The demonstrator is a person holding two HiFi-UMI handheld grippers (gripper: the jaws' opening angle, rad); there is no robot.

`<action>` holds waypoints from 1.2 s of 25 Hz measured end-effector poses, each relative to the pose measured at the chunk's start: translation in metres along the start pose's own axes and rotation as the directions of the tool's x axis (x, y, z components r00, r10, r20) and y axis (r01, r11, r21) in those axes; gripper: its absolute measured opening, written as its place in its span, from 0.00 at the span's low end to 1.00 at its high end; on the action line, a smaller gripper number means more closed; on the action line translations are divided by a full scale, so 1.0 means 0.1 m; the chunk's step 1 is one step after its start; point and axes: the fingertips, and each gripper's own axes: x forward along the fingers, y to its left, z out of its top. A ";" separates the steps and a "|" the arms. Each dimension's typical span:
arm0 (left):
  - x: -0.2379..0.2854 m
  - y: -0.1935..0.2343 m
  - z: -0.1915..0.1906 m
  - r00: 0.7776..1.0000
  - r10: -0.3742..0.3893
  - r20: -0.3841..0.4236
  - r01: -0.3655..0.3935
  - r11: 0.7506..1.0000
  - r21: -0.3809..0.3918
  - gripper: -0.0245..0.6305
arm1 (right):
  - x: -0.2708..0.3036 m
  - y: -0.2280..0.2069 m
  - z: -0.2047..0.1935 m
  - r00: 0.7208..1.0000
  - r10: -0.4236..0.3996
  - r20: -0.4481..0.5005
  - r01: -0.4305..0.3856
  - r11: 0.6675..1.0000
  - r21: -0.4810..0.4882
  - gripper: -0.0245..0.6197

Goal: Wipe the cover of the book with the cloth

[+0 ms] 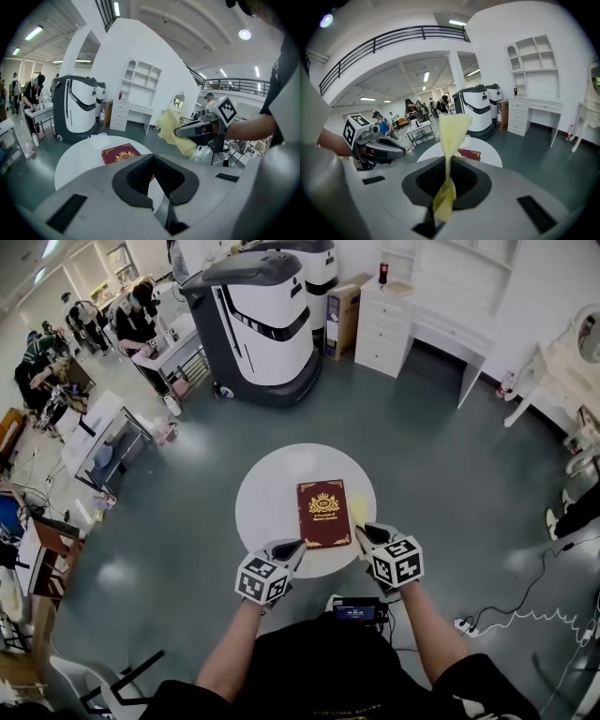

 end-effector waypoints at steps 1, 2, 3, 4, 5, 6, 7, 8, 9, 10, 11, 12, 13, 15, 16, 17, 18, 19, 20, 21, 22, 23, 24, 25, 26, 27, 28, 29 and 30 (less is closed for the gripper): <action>-0.03 -0.03 -0.01 1.000 -0.005 -0.002 0.006 1.000 0.025 0.05 | -0.05 0.04 -0.03 1.000 -0.010 0.002 0.010 1.000 0.003 0.16; -0.07 -0.07 -0.02 1.000 -0.009 -0.007 0.010 0.998 0.056 0.05 | -0.09 0.07 -0.05 1.000 -0.021 0.005 0.021 1.000 0.008 0.16; -0.12 -0.10 -0.05 1.000 -0.010 -0.021 0.012 0.995 0.094 0.05 | -0.13 0.11 -0.08 0.999 -0.034 0.008 0.033 0.999 0.016 0.16; -0.18 -0.12 -0.09 0.999 -0.007 -0.039 0.013 0.990 0.139 0.05 | -0.16 0.16 -0.10 0.999 -0.045 0.012 0.045 0.999 0.026 0.16; -0.25 -0.15 -0.14 0.998 -0.003 -0.056 0.013 0.984 0.180 0.05 | -0.19 0.21 -0.13 0.998 -0.056 0.015 0.056 0.998 0.038 0.16; -0.33 -0.17 -0.19 0.998 -0.001 -0.065 0.015 0.978 0.207 0.05 | -0.21 0.27 -0.17 0.998 -0.067 0.017 0.066 0.997 0.048 0.16; -0.41 -0.18 -0.24 0.998 -0.003 -0.065 0.017 0.976 0.215 0.05 | -0.22 0.34 -0.20 0.997 -0.077 0.020 0.076 0.996 0.056 0.16; -0.48 -0.19 -0.30 0.998 -0.006 -0.059 0.018 0.978 0.210 0.05 | -0.24 0.41 -0.23 0.996 -0.086 0.022 0.085 0.995 0.061 0.16; -0.55 -0.19 -0.35 0.999 -0.008 -0.053 0.018 0.980 0.199 0.05 | -0.26 0.48 -0.25 0.995 -0.094 0.026 0.092 0.994 0.064 0.16; -0.62 -0.19 -0.41 0.999 -0.008 -0.046 0.017 0.982 0.189 0.05 | -0.28 0.56 -0.27 0.994 -0.100 0.031 0.098 0.993 0.064 0.16; -0.68 -0.19 -0.46 0.999 -0.007 -0.040 0.015 0.983 0.184 0.05 | -0.30 0.64 -0.29 0.994 -0.105 0.036 0.103 0.993 0.064 0.16; -0.74 -0.19 -0.50 0.999 -0.005 -0.035 0.012 0.983 0.181 0.05 | -0.33 0.72 -0.29 0.993 -0.109 0.041 0.106 0.992 0.062 0.16; -0.81 -0.19 -0.52 1.000 -0.004 -0.028 0.009 0.984 0.180 0.05 | -0.36 0.80 -0.30 0.993 -0.112 0.045 0.109 0.992 0.058 0.16; -0.93 -0.20 -0.57 1.000 -0.005 -0.014 0.007 0.984 0.176 0.05 | -0.42 0.96 -0.32 0.992 -0.118 0.051 0.115 0.992 0.048 0.16; -0.98 -0.21 -0.60 1.000 -0.006 -0.007 0.007 0.985 0.174 0.05 | -0.45 1.03 -0.34 0.991 -0.121 0.054 0.119 0.992 0.043 0.16; -1.04 -0.23 -0.63 1.000 -0.006 -0.001 0.006 0.985 0.173 0.05 | -0.49 1.11 -0.36 0.990 -0.126 0.059 0.124 0.992 0.040 0.16; -1.09 -0.25 -0.66 1.000 -0.006 0.006 0.005 0.985 0.173 0.05 | -0.53 1.17 -0.39 0.990 -0.130 0.063 0.128 0.991 0.038 0.16; -1.14 -0.26 -0.69 1.000 -0.004 0.012 0.002 0.985 0.171 0.05 | -0.56 1.24 -0.42 0.989 -0.134 0.065 0.132 0.991 0.036 0.16; -1.19 -0.28 -0.72 1.000 -0.002 0.020 -0.002 0.986 0.169 0.05 | -0.59 1.30 -0.45 0.988 -0.137 0.066 0.135 0.990 0.035 0.16; -1.24 -0.29 -0.75 1.000 0.002 0.028 -0.007 0.986 0.166 0.05 | -0.62 1.35 -0.48 0.988 -0.141 0.067 0.139 0.990 0.034 0.16; -1.28 -0.30 -0.78 0.999 0.006 0.037 -0.012 0.987 0.163 0.05 | -0.65 1.41 -0.50 0.987 -0.144 0.069 0.142 0.989 0.034 0.16; -1.33 -0.32 -0.80 0.999 0.008 0.047 -0.016 0.987 0.159 0.05 | -0.68 1.46 -0.52 0.987 -0.147 0.071 0.145 0.989 0.033 0.16; -1.37 -0.34 -0.83 0.998 0.008 0.058 -0.017 0.988 0.154 0.05 | -0.71 1.51 -0.55 0.986 -0.150 0.073 0.148 0.988 0.031 0.16; -1.41 -0.37 -0.86 0.998 0.005 0.067 -0.015 0.989 0.150 0.05 | -0.74 1.55 -0.57 0.986 -0.152 0.075 0.151 0.988 0.027 0.16; -1.43 -0.40 -0.90 0.997 -0.001 0.074 -0.010 0.989 0.145 0.05 | -0.76 1.59 -0.59 0.985 -0.154 0.076 0.153 0.988 0.023 0.16; -1.46 -0.43 -0.93 0.997 -0.009 0.078 -0.002 0.990 0.140 0.05 | -0.78 1.62 -0.62 0.985 -0.156 0.076 0.155 0.988 0.020 0.16; -1.48 -0.46 -0.97 0.997 -0.017 0.080 0.006 0.991 0.133 0.05 | -0.80 1.65 -0.65 0.984 -0.158 0.077 0.157 0.987 0.020 0.16; -1.50 -0.49 -1.00 0.996 -0.025 0.083 0.015 0.992 0.124 0.05 | -0.81 1.68 -0.68 0.984 -0.160 0.078 0.159 0.987 0.021 0.16; -1.51 -0.52 -1.03 0.996 -0.032 0.085 0.022 0.993 0.114 0.05 | -0.83 1.71 -0.70 0.984 -0.162 0.080 0.160 0.987 0.023 0.16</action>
